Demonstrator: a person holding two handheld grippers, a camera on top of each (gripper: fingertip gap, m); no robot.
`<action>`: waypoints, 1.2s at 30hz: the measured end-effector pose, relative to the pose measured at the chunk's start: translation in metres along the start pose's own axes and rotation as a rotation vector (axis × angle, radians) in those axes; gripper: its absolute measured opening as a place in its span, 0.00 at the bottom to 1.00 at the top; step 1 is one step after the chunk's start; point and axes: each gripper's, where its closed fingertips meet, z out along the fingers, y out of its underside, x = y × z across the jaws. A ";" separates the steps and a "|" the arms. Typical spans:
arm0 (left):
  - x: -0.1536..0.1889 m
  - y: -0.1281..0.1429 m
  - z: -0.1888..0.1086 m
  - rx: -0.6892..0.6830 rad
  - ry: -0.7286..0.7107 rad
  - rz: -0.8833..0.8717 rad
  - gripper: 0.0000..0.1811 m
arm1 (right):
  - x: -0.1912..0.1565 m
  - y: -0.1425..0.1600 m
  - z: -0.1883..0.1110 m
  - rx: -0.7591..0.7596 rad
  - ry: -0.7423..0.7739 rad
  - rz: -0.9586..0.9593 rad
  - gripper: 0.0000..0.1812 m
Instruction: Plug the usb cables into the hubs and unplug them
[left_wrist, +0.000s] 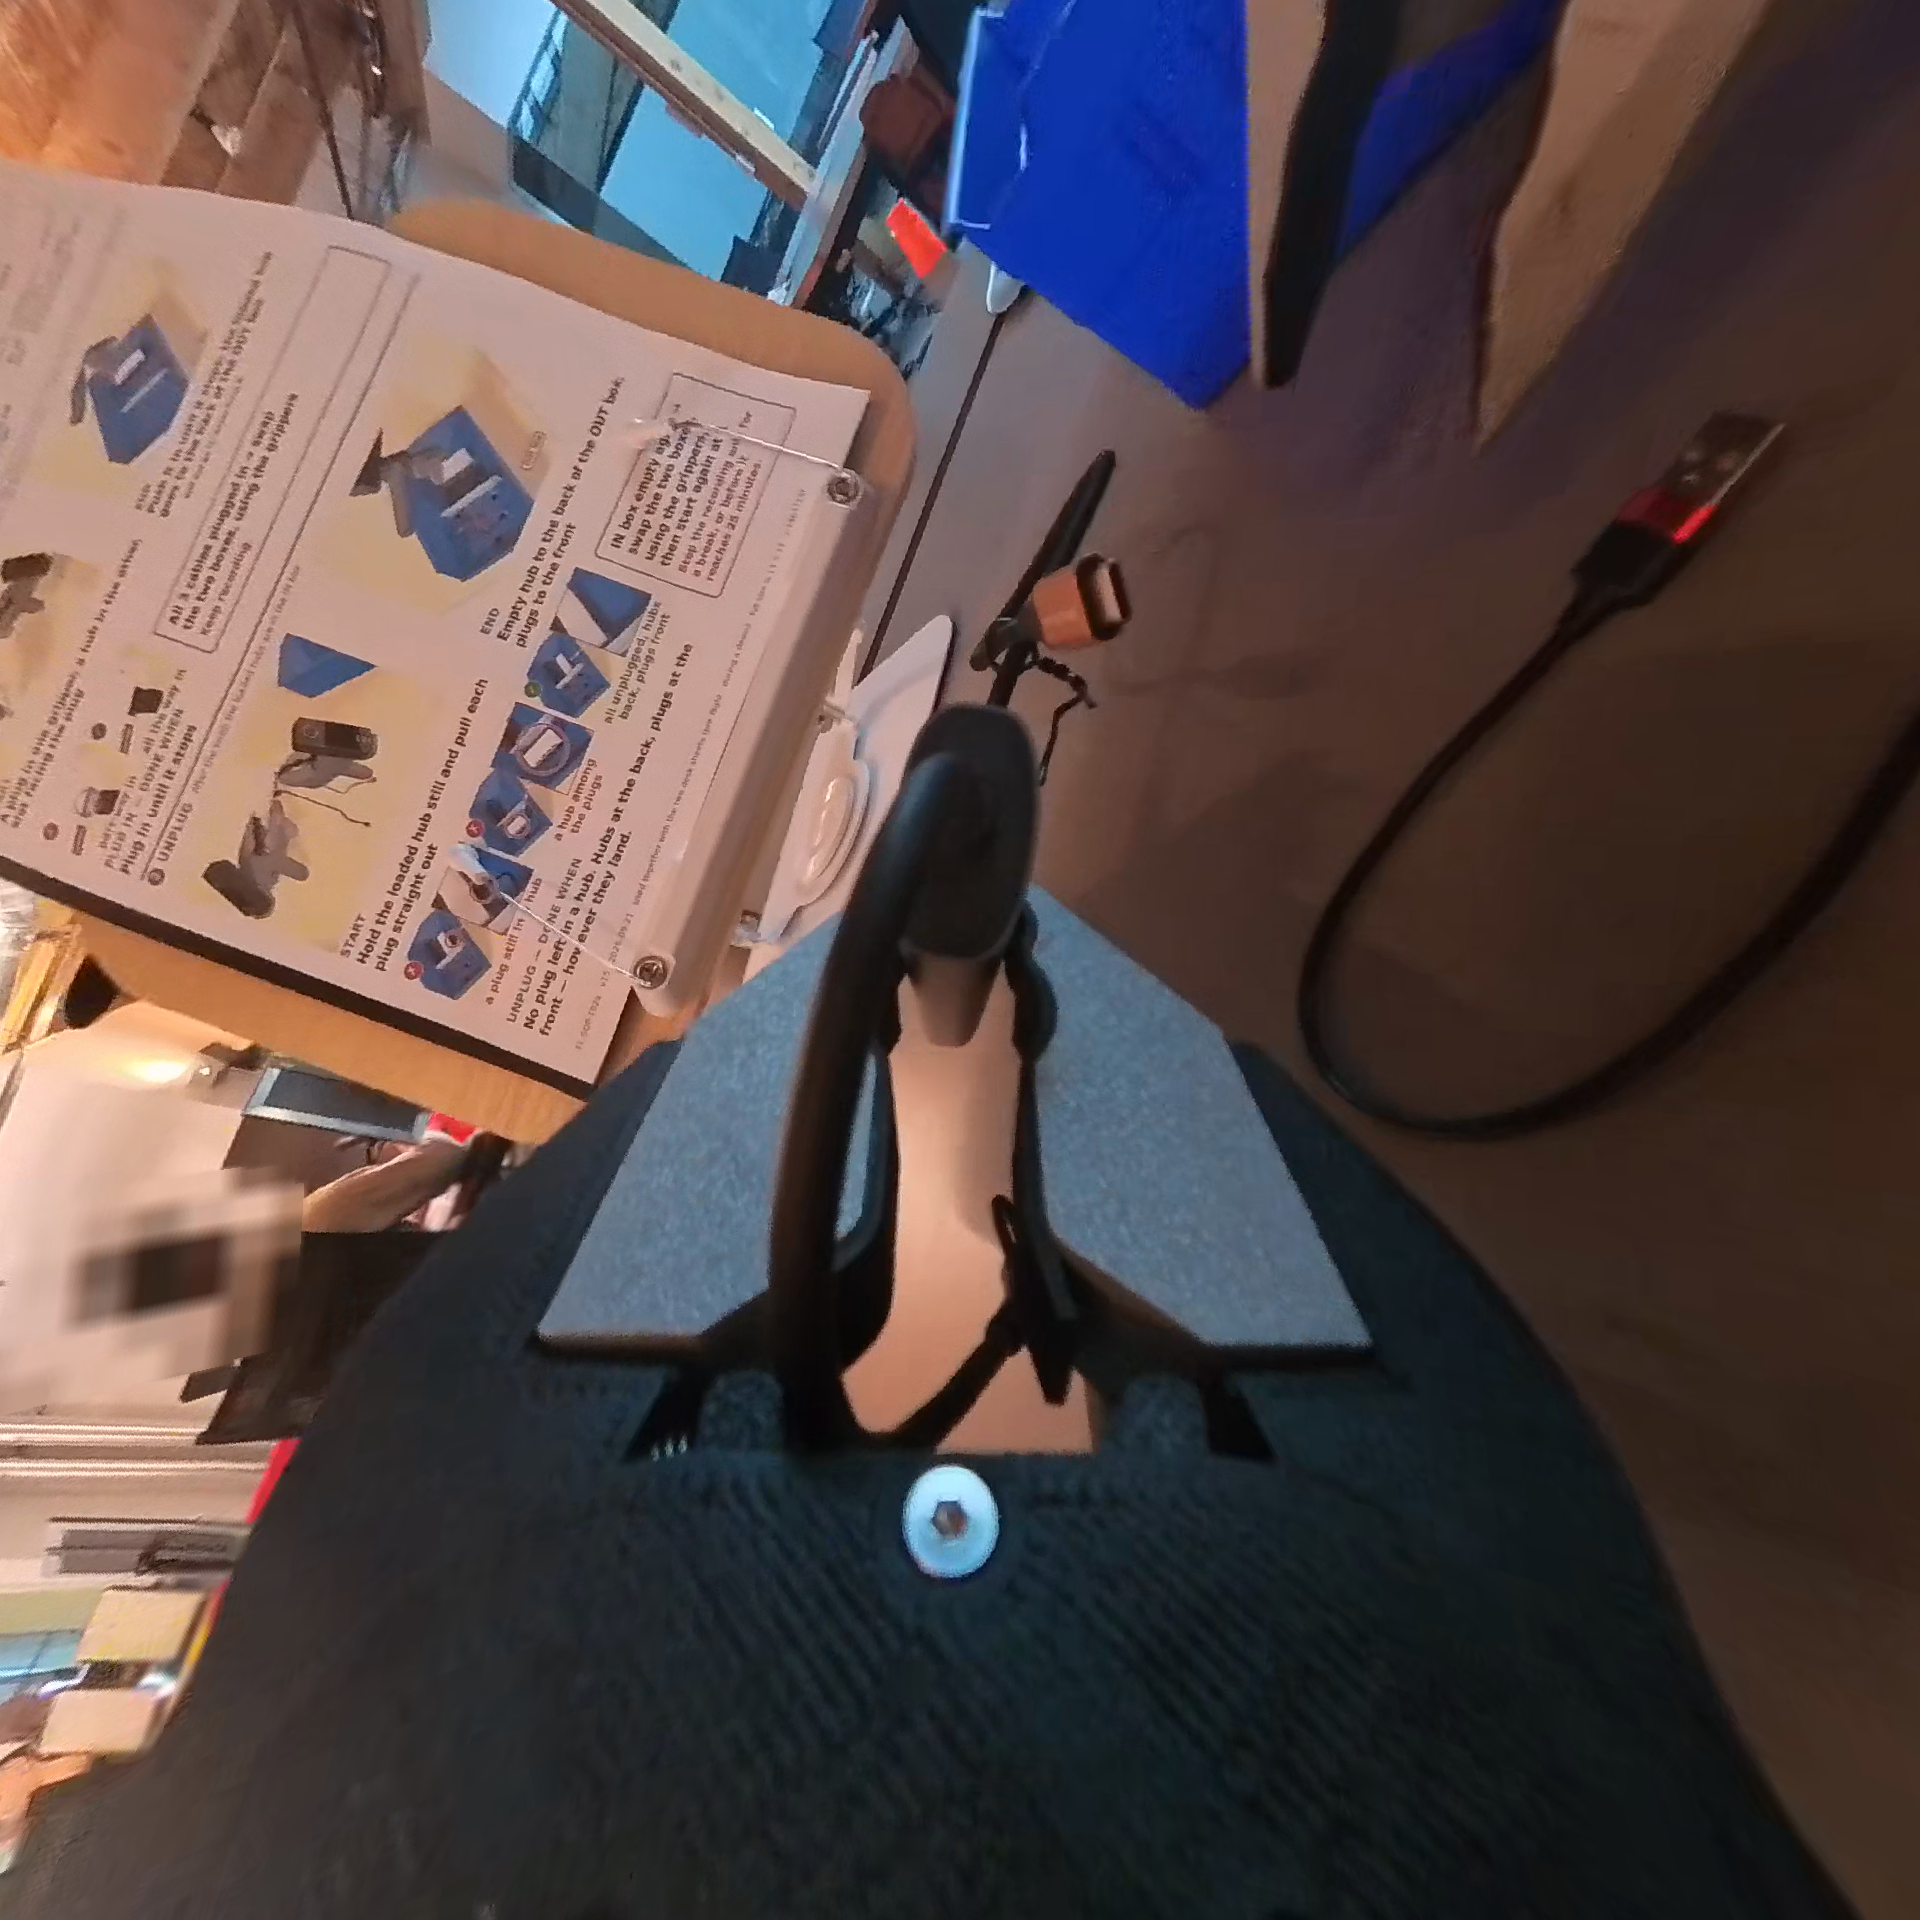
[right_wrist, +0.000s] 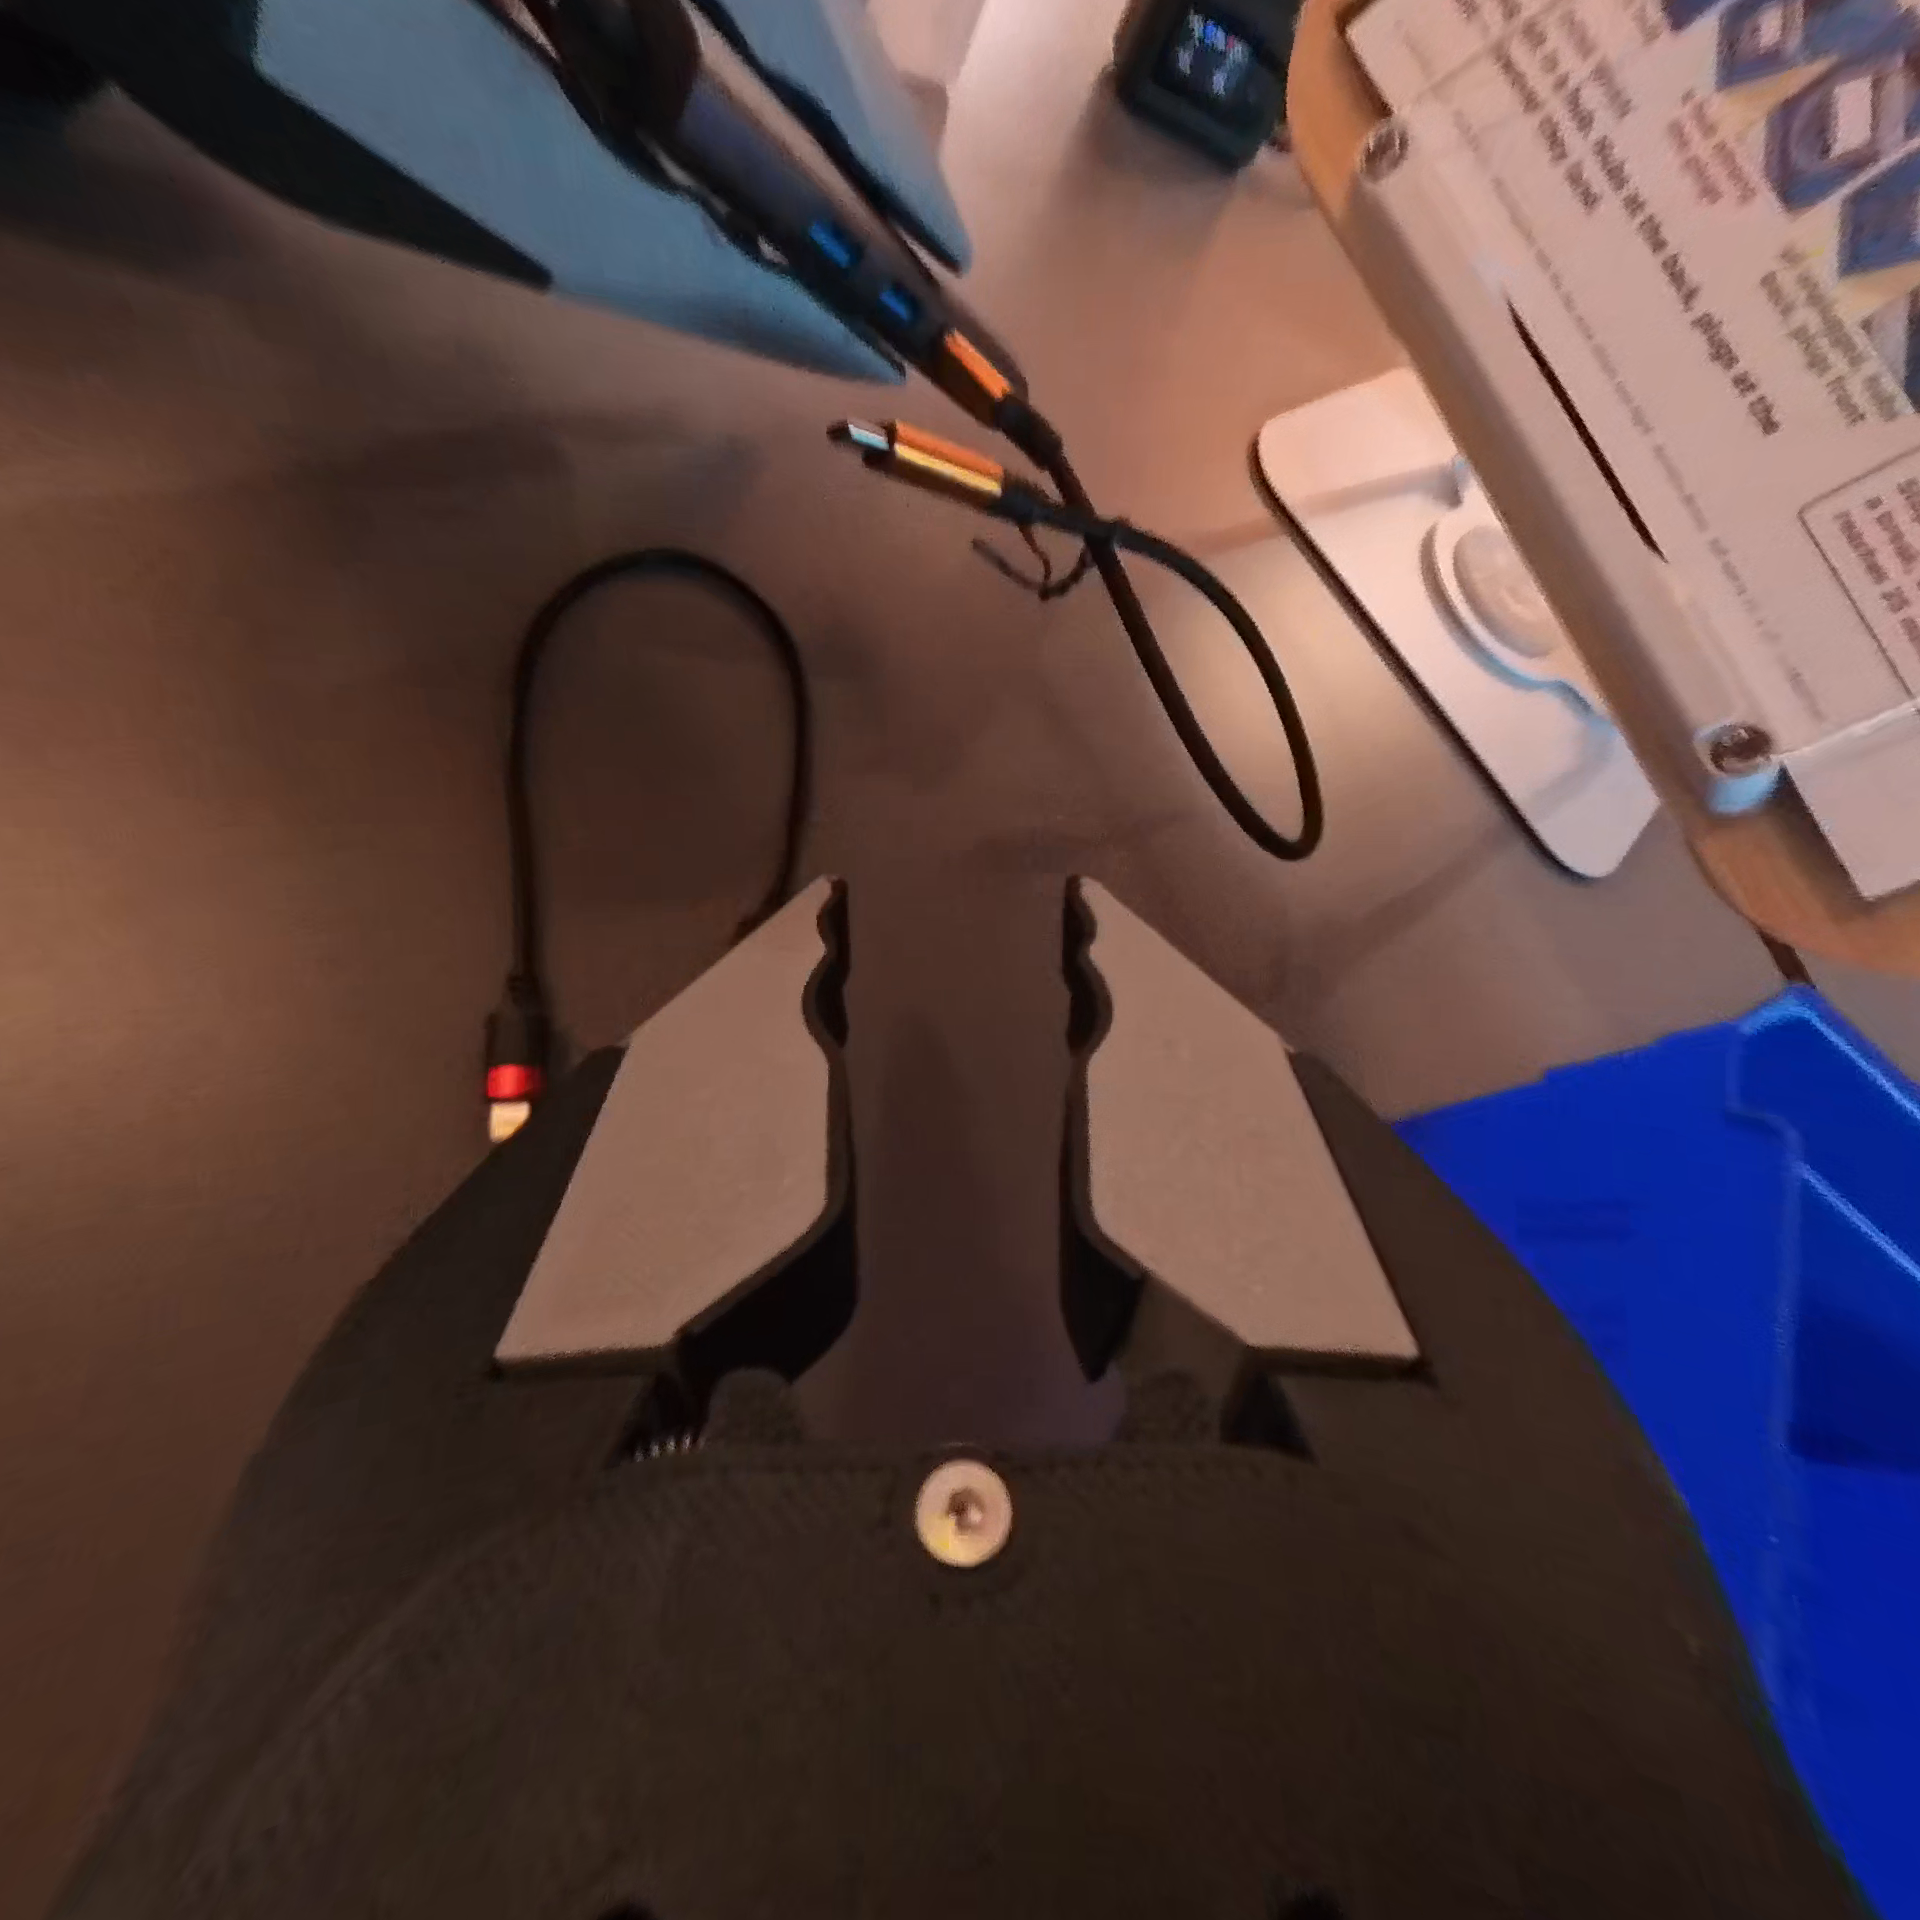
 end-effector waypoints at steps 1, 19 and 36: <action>-0.001 -0.002 -0.001 0.018 0.007 -0.020 0.08 | 0.001 0.002 -0.005 -0.033 0.004 -0.009 0.22; 0.002 -0.037 -0.015 0.254 0.085 -0.080 0.08 | -0.008 0.012 -0.029 -0.187 -0.032 -0.004 0.11; 0.030 -0.053 -0.016 0.269 0.150 0.020 0.08 | -0.018 -0.028 0.000 -0.005 -0.059 0.243 0.00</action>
